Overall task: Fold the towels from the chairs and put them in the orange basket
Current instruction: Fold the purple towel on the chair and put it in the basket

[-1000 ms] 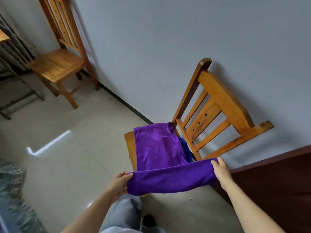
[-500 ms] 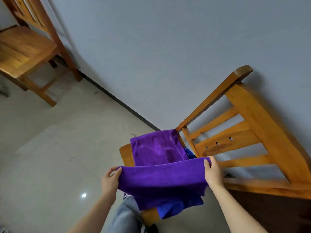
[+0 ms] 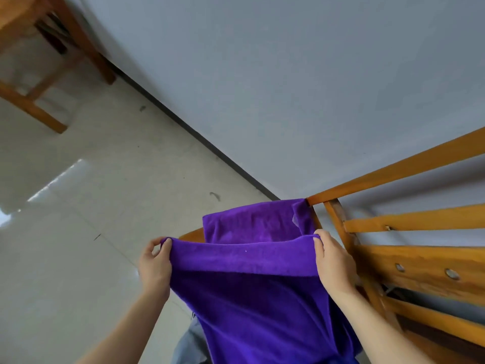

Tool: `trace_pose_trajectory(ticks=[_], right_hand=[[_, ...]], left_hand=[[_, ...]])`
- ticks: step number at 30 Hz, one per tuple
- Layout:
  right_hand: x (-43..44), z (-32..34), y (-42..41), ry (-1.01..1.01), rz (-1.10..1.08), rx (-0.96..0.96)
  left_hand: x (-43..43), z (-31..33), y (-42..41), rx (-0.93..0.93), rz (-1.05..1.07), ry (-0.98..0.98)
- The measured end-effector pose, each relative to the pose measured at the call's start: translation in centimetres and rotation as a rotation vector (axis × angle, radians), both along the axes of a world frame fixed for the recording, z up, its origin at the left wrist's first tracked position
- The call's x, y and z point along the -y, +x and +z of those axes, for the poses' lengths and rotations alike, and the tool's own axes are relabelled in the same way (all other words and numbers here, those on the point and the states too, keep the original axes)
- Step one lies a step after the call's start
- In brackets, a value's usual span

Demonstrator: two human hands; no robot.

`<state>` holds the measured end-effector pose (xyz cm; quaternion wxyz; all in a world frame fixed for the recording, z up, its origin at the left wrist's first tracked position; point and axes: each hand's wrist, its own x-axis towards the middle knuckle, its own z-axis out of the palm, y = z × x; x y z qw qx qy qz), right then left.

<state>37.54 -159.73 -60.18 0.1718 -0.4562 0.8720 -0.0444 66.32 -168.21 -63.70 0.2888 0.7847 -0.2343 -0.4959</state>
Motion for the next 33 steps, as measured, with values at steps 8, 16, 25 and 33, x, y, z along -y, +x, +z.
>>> trace_pose_trajectory(ticks=[8,16,25,33], right_hand=[[4.5,-5.2,-0.7,-0.021,0.168,-0.064],[8.7,-7.9,-2.3,0.409,0.232,-0.024],[8.9,-6.5,-2.6,0.497,0.240,-0.243],[6.9,-4.6,-2.7,0.221,0.160,-0.182]], left_hand=[[2.9,-2.8,0.6,0.040,0.054,-0.024],[4.8,-4.4,-2.9,-0.118,-0.145,0.104],[6.8,-6.3,-6.0,-0.360,-0.185,0.327],[5.9,-3.9,-5.2,-0.242,-0.088,0.081]])
